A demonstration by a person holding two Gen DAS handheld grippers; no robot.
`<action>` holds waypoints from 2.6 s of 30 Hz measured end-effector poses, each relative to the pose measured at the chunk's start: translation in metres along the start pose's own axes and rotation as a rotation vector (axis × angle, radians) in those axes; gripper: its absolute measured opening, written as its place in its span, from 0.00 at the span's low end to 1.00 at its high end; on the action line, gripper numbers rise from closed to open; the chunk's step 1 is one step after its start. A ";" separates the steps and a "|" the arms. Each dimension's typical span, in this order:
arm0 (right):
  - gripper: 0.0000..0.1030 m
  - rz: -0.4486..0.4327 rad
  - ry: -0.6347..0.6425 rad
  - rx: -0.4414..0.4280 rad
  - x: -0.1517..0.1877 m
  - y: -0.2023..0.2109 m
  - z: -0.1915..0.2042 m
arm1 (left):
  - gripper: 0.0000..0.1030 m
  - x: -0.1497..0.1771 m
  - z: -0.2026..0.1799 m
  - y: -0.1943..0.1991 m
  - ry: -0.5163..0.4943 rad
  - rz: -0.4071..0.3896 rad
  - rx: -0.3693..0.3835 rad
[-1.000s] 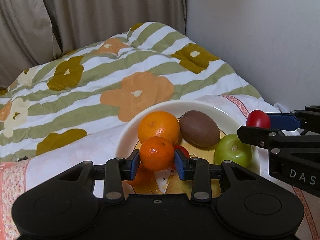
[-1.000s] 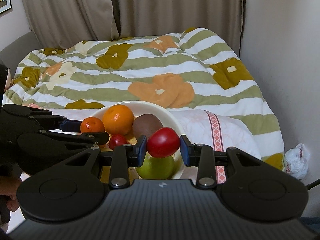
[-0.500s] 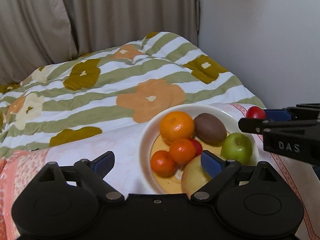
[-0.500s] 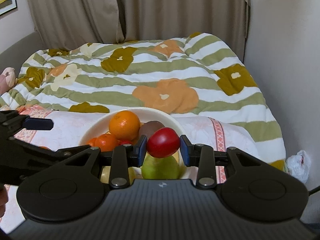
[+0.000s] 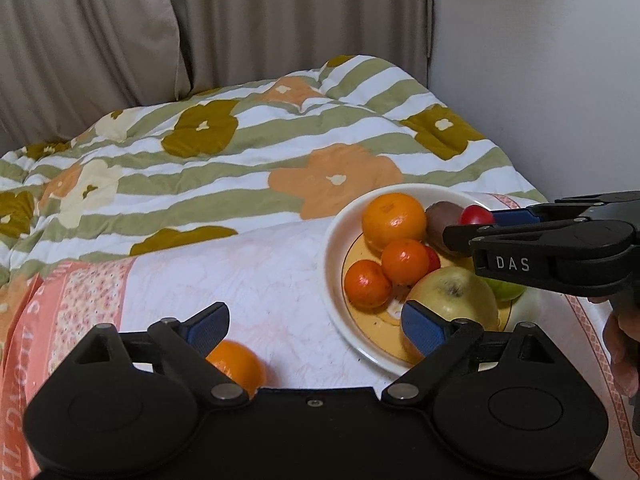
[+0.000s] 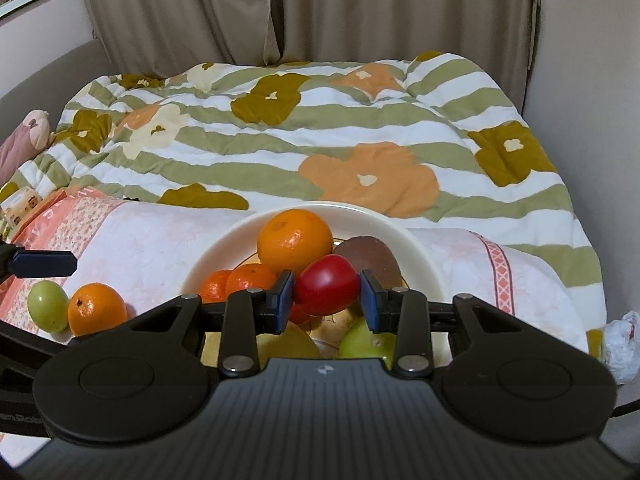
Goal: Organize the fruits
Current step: 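Open both tools to release the mandarin and tomato into the bowl, then withdraw both tools toward the green apple and orange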
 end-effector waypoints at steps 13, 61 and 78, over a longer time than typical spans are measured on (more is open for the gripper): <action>0.91 -0.015 0.003 0.004 0.011 0.007 -0.005 | 0.93 0.008 -0.004 0.002 0.015 0.005 -0.017; 1.00 -0.094 -0.135 0.103 0.061 0.120 0.164 | 1.00 0.094 0.149 0.091 -0.104 -0.141 0.018; 1.00 -0.036 -0.219 0.139 0.069 0.018 0.204 | 0.88 0.093 0.158 -0.013 -0.372 -0.082 0.178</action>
Point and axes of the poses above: each gripper's, at about its wrist camera, not at the fingertips, and y roughly against the way its jaws point, z to its left, x to its underside, the point moved 3 cm from there along -y, roughly the way its jaws point, and after that the axes turned 10 degrees about z, right-handed, at the moved point
